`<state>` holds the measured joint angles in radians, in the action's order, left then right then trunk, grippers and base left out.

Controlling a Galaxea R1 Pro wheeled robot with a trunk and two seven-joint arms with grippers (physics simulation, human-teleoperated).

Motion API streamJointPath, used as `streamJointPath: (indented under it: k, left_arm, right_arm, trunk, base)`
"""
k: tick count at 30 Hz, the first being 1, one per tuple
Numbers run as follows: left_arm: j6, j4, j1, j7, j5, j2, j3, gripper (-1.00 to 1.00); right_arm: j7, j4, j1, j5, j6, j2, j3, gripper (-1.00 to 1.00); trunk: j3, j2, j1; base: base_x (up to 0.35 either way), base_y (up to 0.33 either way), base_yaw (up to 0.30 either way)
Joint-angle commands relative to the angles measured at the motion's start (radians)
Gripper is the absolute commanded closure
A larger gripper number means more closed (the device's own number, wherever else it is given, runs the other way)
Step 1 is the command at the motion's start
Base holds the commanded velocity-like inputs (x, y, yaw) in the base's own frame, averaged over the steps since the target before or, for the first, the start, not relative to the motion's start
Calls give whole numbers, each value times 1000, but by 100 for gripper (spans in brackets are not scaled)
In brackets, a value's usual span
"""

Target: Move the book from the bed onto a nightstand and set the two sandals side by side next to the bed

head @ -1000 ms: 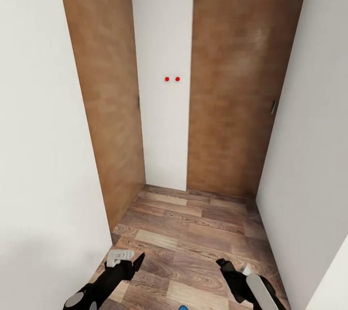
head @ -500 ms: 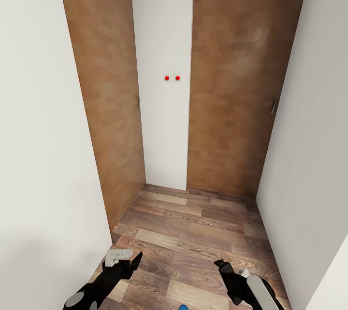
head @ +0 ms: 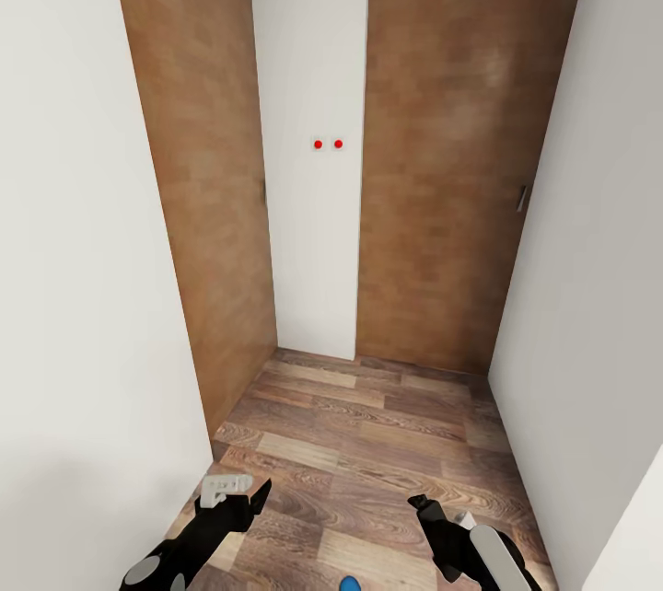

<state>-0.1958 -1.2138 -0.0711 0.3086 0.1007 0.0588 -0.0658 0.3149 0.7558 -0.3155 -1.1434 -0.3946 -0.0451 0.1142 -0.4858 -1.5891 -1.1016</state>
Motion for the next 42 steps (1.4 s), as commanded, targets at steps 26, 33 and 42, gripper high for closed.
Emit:
streamJointPath:
  k: [26,33,42]
  left_arm:
    - [-10,-1,0,6,10,1,-3,-100]
    - [-10,0,0,6,10,1,-3,-100]
    - [-10,0,0,4,10,1,-3,-100]
  right_arm:
    - [7,2,-1,-9,-3,-1,2,-100]
    - [7,2,0,-9,-3,-1,1,-100]
    - [7,2,0,-9,-3,-1,0,-100]
  trunk:
    - [-83,-183,-100]
    - [-105,-232,-127]
    - [-133,-295,-161]
  base:
    - [0,0,0]
    - [0,0,0]
    - [0,0,0]
